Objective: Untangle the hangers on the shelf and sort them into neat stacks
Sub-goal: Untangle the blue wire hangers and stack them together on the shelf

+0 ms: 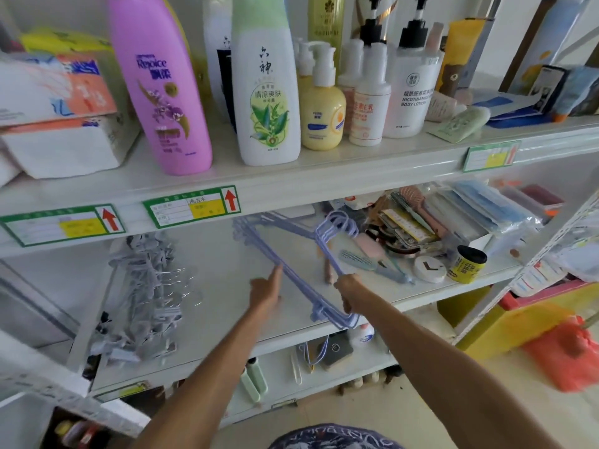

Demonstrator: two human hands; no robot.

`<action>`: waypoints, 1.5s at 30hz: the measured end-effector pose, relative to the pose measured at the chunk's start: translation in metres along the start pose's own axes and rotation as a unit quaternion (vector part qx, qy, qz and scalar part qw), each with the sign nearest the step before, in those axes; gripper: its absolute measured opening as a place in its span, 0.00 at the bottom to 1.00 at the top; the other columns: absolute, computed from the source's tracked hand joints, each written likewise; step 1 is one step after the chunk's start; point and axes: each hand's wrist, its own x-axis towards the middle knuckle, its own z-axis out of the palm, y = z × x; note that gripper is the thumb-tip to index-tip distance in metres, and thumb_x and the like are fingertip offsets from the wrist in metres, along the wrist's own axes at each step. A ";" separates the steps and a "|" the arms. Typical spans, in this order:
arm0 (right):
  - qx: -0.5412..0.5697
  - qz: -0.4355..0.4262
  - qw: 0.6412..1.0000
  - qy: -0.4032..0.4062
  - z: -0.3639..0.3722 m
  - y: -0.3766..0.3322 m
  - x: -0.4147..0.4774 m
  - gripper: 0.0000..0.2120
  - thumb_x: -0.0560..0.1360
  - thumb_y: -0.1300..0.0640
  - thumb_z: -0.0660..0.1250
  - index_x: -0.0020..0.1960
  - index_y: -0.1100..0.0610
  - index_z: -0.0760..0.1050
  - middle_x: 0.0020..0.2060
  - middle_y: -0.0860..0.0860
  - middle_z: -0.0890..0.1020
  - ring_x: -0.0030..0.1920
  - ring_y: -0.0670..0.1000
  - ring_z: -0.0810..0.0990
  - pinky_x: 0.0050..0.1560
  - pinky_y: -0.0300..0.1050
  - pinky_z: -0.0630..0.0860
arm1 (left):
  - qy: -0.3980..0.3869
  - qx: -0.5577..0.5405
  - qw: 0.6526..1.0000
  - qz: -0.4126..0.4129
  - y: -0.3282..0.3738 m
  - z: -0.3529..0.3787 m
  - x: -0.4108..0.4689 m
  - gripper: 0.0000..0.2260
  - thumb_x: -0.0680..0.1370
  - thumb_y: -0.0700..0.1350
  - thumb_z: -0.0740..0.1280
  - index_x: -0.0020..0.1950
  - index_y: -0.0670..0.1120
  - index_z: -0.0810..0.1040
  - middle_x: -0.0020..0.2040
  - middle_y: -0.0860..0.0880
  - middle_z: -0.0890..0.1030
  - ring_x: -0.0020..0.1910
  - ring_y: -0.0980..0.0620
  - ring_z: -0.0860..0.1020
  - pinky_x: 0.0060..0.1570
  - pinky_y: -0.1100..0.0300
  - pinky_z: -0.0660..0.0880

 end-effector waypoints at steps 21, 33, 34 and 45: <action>-0.367 -0.041 0.929 0.012 0.057 -0.017 -0.052 0.19 0.68 0.47 0.60 0.53 0.55 0.81 0.42 0.50 0.84 0.41 0.52 0.84 0.49 0.44 0.81 | -0.074 0.471 0.868 0.140 0.004 -0.014 0.011 0.21 0.71 0.55 0.67 0.60 0.45 0.79 0.56 0.45 0.83 0.52 0.45 0.83 0.47 0.59 0.75; -0.431 -0.072 0.899 0.012 0.048 -0.047 -0.028 0.19 0.72 0.41 0.62 0.53 0.53 0.79 0.51 0.49 0.85 0.34 0.46 0.85 0.40 0.37 0.78 | 0.249 0.398 0.881 0.060 -0.016 -0.225 0.068 0.49 0.68 0.72 0.67 0.74 0.37 0.60 0.73 0.32 0.64 0.71 0.34 0.65 0.68 0.43 0.64; -0.433 -0.088 0.896 0.030 0.049 -0.049 -0.028 0.18 0.72 0.43 0.61 0.54 0.52 0.79 0.61 0.49 0.80 0.41 0.47 0.86 0.42 0.38 0.77 | 0.230 0.392 0.890 0.029 -0.022 -0.230 0.072 0.54 0.64 0.75 0.67 0.76 0.39 0.58 0.73 0.33 0.63 0.71 0.34 0.64 0.69 0.42 0.63; -0.428 -0.120 0.892 0.085 0.065 -0.038 -0.019 0.17 0.76 0.56 0.60 0.64 0.56 0.77 0.69 0.58 0.73 0.66 0.59 0.75 0.63 0.49 0.72 | 0.140 0.396 0.907 -0.024 -0.059 -0.210 0.071 0.55 0.59 0.60 0.78 0.77 0.46 0.51 0.66 0.36 0.69 0.65 0.35 0.69 0.61 0.43 0.69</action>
